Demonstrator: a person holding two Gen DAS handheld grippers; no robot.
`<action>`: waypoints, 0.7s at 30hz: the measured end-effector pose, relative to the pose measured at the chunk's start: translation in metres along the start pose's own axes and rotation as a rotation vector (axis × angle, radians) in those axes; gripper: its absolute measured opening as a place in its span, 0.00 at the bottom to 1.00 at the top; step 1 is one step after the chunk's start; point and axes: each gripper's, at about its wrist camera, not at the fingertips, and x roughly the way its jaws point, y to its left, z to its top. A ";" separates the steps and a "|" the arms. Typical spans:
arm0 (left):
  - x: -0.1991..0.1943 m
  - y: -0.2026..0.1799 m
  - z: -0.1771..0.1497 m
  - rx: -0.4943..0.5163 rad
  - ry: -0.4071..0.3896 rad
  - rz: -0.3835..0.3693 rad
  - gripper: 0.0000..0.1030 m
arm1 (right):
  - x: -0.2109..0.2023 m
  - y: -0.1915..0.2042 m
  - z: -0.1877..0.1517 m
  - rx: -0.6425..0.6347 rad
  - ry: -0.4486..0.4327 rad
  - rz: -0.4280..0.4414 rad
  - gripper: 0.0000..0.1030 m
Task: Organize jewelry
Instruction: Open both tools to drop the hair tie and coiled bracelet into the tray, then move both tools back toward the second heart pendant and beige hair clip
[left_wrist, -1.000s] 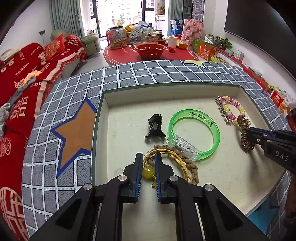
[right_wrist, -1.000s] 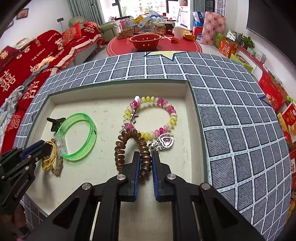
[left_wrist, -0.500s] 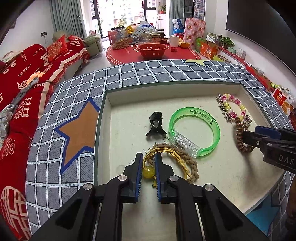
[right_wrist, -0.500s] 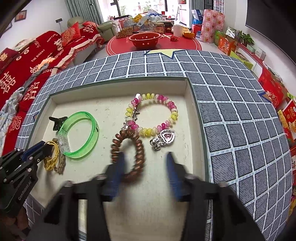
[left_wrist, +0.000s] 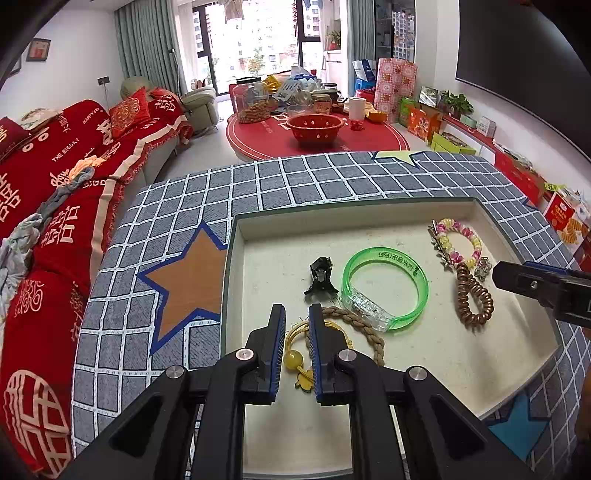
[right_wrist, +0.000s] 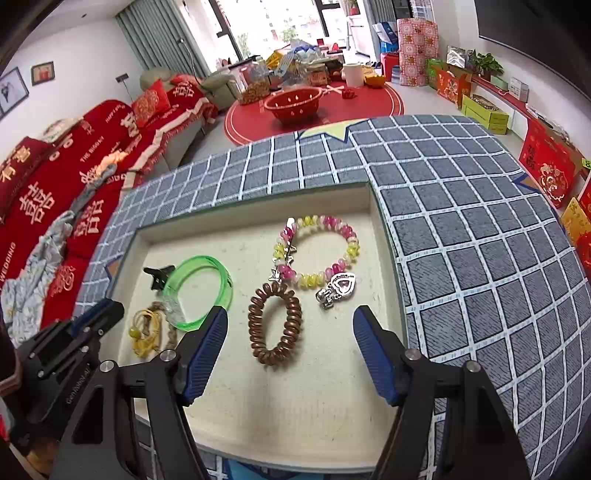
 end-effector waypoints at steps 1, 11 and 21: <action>-0.002 0.000 0.000 -0.003 -0.003 -0.002 0.25 | -0.003 0.000 0.000 0.003 -0.005 0.004 0.74; -0.036 0.006 -0.011 -0.016 -0.084 0.020 1.00 | -0.035 0.009 -0.005 -0.027 -0.050 0.010 0.81; -0.063 0.016 -0.033 -0.044 -0.084 0.004 1.00 | -0.064 0.020 -0.023 -0.032 -0.102 0.048 1.00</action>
